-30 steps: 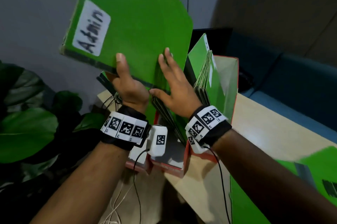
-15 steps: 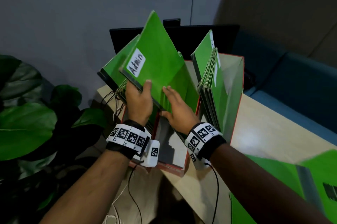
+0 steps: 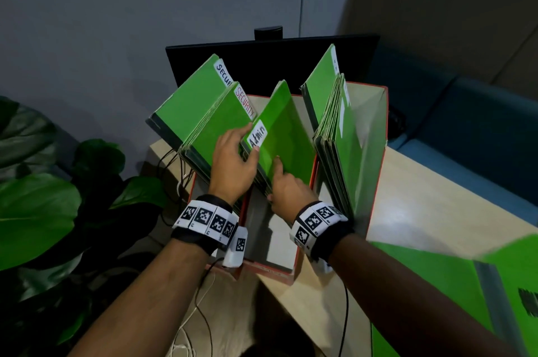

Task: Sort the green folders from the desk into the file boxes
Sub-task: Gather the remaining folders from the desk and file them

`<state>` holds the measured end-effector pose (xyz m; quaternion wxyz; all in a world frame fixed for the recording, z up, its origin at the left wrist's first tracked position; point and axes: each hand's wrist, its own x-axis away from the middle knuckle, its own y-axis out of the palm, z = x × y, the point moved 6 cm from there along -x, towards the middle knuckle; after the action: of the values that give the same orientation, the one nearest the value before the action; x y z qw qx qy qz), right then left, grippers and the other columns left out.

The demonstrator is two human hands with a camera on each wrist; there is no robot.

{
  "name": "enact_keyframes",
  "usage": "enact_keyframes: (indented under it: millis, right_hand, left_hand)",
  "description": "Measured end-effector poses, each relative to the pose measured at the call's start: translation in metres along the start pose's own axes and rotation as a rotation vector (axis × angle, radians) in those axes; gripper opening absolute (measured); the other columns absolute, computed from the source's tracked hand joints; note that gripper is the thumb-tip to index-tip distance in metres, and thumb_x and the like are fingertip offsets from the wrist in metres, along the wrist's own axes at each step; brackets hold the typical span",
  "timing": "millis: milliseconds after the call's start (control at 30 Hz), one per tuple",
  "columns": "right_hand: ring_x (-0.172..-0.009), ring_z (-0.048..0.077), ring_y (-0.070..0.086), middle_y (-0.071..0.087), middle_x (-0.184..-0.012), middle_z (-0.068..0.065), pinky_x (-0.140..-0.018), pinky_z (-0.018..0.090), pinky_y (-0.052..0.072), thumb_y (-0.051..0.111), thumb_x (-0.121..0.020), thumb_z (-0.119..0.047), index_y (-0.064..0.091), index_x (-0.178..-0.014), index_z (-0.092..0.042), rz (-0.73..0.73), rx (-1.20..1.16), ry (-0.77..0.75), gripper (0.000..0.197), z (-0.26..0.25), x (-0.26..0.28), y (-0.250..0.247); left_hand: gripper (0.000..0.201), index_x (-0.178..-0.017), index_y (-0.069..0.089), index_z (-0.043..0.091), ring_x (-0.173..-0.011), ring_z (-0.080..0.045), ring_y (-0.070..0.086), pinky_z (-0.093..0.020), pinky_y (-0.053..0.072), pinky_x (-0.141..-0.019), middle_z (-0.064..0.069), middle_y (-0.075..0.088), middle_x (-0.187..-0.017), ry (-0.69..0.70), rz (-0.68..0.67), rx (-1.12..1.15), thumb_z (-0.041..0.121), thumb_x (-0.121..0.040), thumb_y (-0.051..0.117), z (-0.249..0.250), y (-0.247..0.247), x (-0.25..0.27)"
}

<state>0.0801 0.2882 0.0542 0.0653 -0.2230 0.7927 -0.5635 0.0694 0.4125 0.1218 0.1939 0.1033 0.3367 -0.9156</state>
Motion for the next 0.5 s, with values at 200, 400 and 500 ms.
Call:
enact_keyframes:
  millis: [200,400,500]
  right_hand:
    - [-0.101,0.028,0.065,0.067,-0.105,0.01,-0.097,0.046,0.039,0.065,-0.081,-0.03,0.03,-0.136,0.003,0.103,0.349,-0.065,0.072,-0.009,-0.001,-0.006]
    - [-0.11,0.027,0.06,0.069,-0.104,0.014,-0.115,0.051,0.016,0.054,-0.091,-0.026,0.029,-0.14,0.004,0.171,0.441,-0.095,0.063,0.003,0.001,0.002]
    - [-0.129,0.03,0.045,0.06,-0.124,0.02,-0.118,0.041,0.009,0.055,-0.089,-0.021,0.025,-0.143,0.004,0.171,0.349,-0.166,0.066,0.009,0.005,-0.001]
  left_hand:
    - [0.038,-0.12,0.049,0.001,-0.121,-0.002,0.039,-0.009,0.03,-0.107,-0.006,0.046,-0.13,0.116,0.033,0.018,0.001,-0.085,0.064,-0.01,0.012,0.008]
    - [0.039,-0.119,0.045,0.002,-0.127,-0.013,0.039,-0.024,0.035,-0.109,-0.005,0.038,-0.135,0.129,-0.023,-0.089,0.005,-0.086,0.064,-0.005,0.021,0.011]
    - [0.038,-0.117,0.051,0.011,-0.127,-0.019,0.04,-0.039,0.036,-0.109,-0.005,0.045,-0.132,0.14,0.083,-0.189,0.015,-0.084,0.067,0.012,0.015,0.015]
